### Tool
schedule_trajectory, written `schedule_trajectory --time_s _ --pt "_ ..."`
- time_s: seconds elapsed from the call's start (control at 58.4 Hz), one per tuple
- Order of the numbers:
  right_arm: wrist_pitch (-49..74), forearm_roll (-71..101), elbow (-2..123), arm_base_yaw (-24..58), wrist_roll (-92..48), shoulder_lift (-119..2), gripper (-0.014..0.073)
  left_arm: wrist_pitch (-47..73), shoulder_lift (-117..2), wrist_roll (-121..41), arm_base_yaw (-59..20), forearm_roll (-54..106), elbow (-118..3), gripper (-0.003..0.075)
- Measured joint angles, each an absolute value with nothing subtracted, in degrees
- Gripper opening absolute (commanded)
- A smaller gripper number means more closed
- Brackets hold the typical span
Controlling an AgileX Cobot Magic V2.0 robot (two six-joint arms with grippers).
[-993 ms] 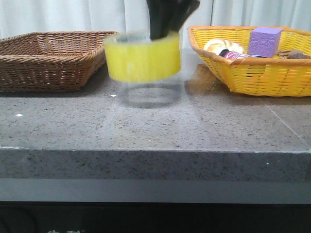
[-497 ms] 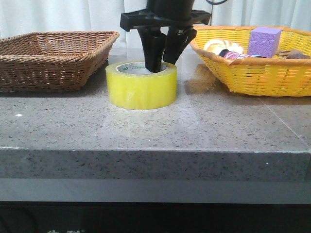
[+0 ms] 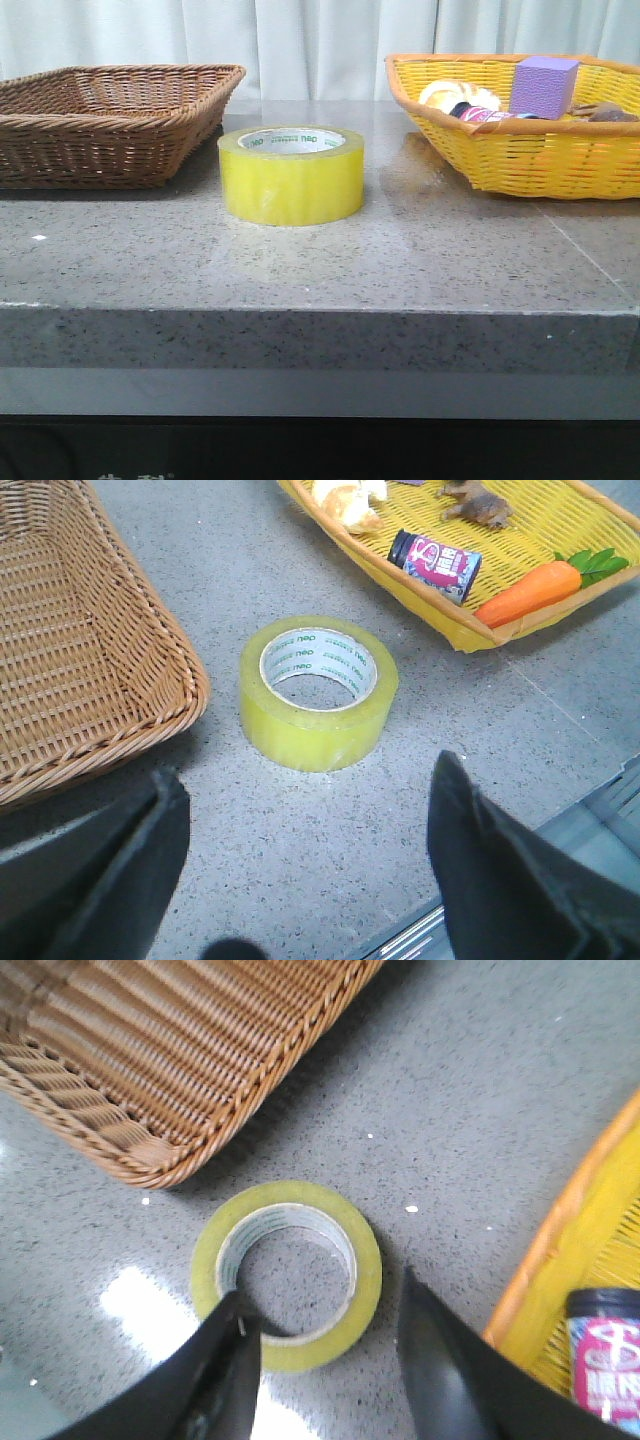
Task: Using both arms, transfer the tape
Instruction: 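Raise the right gripper away from the tape roll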
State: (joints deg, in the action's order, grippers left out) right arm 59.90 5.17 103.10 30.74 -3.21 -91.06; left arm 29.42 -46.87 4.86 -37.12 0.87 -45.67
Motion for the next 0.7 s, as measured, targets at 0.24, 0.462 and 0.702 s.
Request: schedule_trajectory --time_s 0.24,0.462,0.702 --pt "49.4 6.1 84.2 30.7 -3.2 -72.3 0.034 29.4 -46.9 4.9 -37.1 0.9 -45.7 0.0492" --pt "41.2 8.1 66.0 30.7 -3.2 -55.3 0.034 29.4 -46.9 4.9 -37.1 0.9 -45.7 0.0492" --pt "38.6 8.5 53.7 30.7 -3.2 -42.9 0.034 29.6 -46.9 1.3 -37.1 0.9 -45.9 0.0502"
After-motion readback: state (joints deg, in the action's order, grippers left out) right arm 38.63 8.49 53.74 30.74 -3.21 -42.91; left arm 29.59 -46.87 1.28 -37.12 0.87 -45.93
